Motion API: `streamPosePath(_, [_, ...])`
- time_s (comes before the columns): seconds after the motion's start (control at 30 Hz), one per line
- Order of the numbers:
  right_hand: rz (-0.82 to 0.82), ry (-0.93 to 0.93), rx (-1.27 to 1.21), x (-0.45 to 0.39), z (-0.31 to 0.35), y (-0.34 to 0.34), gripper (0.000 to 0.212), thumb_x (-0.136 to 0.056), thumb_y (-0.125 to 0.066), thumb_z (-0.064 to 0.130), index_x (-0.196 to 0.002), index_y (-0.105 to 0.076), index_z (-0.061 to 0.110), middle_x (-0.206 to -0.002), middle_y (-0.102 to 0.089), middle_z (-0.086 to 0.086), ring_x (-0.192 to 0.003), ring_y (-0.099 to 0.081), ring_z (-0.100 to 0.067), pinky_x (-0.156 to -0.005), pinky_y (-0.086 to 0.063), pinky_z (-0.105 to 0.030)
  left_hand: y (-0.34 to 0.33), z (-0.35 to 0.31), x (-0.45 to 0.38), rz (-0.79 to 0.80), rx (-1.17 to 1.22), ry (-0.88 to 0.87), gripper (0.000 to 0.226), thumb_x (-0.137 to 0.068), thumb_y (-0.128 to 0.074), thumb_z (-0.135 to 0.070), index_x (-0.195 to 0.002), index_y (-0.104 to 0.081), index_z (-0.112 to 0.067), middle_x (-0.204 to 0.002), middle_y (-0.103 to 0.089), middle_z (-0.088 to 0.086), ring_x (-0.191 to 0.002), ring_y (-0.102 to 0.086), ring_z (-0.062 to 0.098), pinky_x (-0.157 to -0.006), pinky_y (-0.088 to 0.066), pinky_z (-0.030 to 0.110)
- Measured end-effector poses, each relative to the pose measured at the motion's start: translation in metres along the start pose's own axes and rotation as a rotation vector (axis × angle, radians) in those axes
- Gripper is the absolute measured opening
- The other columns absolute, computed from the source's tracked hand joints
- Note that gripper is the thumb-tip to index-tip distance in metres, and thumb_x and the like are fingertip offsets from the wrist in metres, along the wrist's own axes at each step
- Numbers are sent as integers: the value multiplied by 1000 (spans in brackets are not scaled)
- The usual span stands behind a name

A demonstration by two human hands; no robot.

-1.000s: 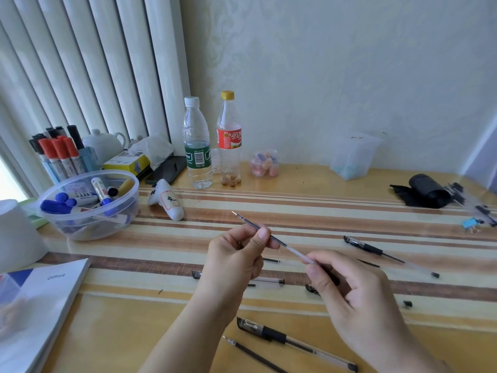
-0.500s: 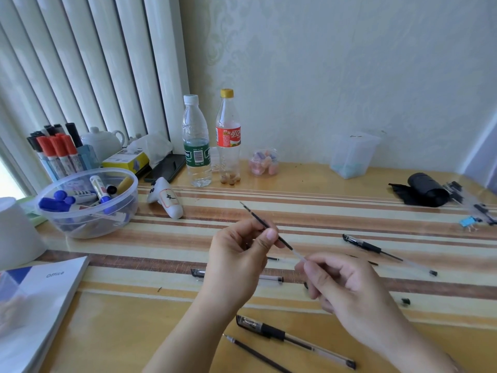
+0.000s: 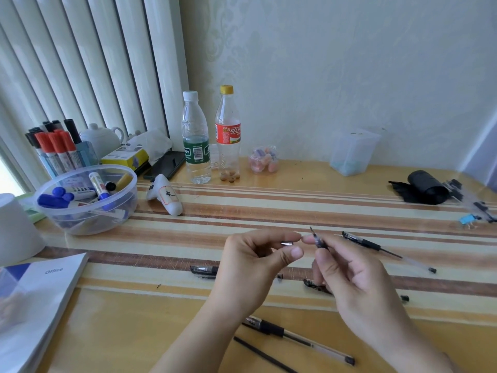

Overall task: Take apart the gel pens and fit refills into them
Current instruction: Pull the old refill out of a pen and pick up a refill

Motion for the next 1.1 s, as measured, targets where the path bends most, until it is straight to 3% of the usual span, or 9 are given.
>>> streamPosePath(0.13, [27,12,127,1,1,-1,19,-88,-52,43,-105,-54,35,-73,-67,8,-58,-57,-13,-55,-45,-27,5,-1,-2,-42,101,58,22,-63,-80,-22,-82,-74,-14,-73,-76,11,-47,-55,3,-48,-43,13])
streamPosePath(0.27, [83,66,224,3,1,-8,12,-89,-50,44,-97,-48,35,-70,-64,1,-63,-60,-20,-60,-48,-41,2,-3,-2,-27,185,75,26,-61,-77,-22,-79,-66,-7,-58,-71,-1,-38,-37,4,-41,-33,14])
streamPosePath(0.5, [76,76,254,3,1,-5,8,-90,-50,43,-97,-47,38,-68,-62,-2,-65,-61,-20,-59,-50,-45,1,-3,-2,-13,205,83,26,-63,-76,-20,-81,-65,-4,-53,-66,-5,-38,-36,4,-40,-32,15])
streamPosePath(0.67, [32,141,437,2,5,-1,9,-91,-50,44,-98,-52,38,-68,-62,11,-61,-61,-12,-52,-51,-36,2,-5,-2,10,56,34,20,-63,-80,-22,-77,-70,-11,-66,-71,4,-48,-52,3,-49,-43,13])
streamPosePath(0.83, [-68,285,748,0,22,10,18,-89,-57,39,-97,-71,32,-87,-68,20,-60,-59,-8,-48,-48,-29,7,-3,-2,-5,-250,13,17,-68,-85,-20,-69,-69,-26,-58,-64,-13,-46,-43,0,-48,-37,10])
streamPosePath(1.0, [43,250,642,-1,13,6,28,-92,-47,51,-107,-66,37,-87,-69,23,-72,-67,-7,-53,-55,-32,1,-6,1,69,-307,-15,15,-69,-85,-22,-69,-69,-25,-62,-64,-9,-43,-38,2,-46,-32,10])
streamPosePath(1.1, [63,148,574,-1,4,8,27,-80,-63,57,-99,-55,40,-75,-55,32,-65,-58,2,-52,-44,-12,4,-5,-1,60,-245,7,15,-68,-85,-21,-67,-70,-24,-61,-65,-12,-46,-39,1,-48,-34,11])
Point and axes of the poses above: each hand's wrist, its own x-axis away from the middle knuckle, its own y-axis out of the back of the hand, z = x × y, the point moved 8 cm from there along -x, towards the middle knuckle
